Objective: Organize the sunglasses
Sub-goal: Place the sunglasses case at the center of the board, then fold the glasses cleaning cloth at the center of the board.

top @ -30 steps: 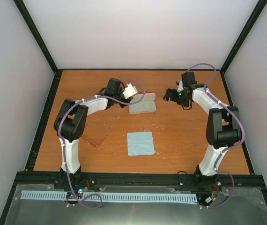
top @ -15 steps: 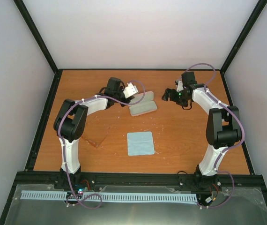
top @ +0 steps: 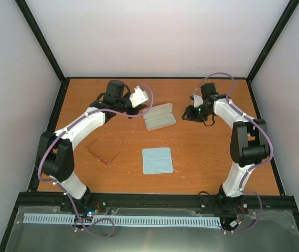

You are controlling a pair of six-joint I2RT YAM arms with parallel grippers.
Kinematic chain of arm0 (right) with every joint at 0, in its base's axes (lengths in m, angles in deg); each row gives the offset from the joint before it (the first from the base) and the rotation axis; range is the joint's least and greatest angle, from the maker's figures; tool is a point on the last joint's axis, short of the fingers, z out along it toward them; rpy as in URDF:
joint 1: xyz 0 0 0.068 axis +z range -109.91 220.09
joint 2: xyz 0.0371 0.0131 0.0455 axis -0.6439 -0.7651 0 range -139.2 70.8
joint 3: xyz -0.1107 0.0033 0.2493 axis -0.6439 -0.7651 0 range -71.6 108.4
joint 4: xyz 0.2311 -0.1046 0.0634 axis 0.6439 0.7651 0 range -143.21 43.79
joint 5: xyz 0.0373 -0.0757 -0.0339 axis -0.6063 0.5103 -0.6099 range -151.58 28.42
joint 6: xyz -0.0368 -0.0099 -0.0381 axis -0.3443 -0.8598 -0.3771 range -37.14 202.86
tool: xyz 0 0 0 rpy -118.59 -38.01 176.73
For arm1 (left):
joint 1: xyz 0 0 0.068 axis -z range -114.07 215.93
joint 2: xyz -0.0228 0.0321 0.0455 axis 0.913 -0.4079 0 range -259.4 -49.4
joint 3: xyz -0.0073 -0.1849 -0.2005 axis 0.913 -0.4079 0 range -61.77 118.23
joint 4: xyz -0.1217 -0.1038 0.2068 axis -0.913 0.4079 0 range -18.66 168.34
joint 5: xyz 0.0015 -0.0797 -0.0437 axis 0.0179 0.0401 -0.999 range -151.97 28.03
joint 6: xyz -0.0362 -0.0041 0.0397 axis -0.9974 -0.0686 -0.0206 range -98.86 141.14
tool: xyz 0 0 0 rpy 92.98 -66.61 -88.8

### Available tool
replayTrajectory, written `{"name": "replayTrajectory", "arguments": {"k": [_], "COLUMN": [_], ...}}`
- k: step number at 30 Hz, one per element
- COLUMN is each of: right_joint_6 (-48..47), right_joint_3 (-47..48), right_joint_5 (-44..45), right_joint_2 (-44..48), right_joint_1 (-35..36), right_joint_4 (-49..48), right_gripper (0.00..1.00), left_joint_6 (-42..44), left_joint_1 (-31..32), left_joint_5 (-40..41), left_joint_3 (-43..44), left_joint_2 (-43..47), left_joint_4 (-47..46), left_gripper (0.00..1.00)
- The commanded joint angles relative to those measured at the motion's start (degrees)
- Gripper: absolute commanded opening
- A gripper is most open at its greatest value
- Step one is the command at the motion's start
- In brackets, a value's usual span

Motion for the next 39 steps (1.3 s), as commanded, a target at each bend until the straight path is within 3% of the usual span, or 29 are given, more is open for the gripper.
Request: {"name": "replayTrajectory", "arguments": {"k": [1,6,10,14,21,39], "right_joint_6": [-1.4,0.1,0.1,0.1,-3.0,-3.5], "right_joint_3": [-6.9,-9.2,-8.9,-8.5,-6.9,-8.4], "right_joint_5": [1.9,4.6,5.7,6.2,7.5,10.6], "right_joint_2": [5.8,6.3,4.3,2.7,-0.8,-4.3], "right_joint_1": [5.5,15.5,19.3,20.1,21.0,24.2], "right_joint_4": [2.3,2.7,4.5,5.2,9.7,9.3], "right_gripper": [0.48,0.46,0.42,0.36,0.36,0.36], "left_joint_6": [5.2,4.9,2.4,-0.6,-1.8,-3.9], "left_joint_1": [0.1,-0.5,-0.6,-0.5,-0.5,-0.5], "left_joint_5": [-9.3,-14.3,-16.1,-15.8,-9.9,-9.4], "left_joint_3": [-3.1,-3.0,-1.4,-1.6,-5.9,-8.6], "left_joint_2": [1.5,-2.0,-4.6,-5.3,-4.3,-3.6], "left_joint_4": [16.6,25.3,29.5,29.2,25.9,21.5], "left_gripper": [0.19,0.22,0.27,0.28,0.27,0.26]}}
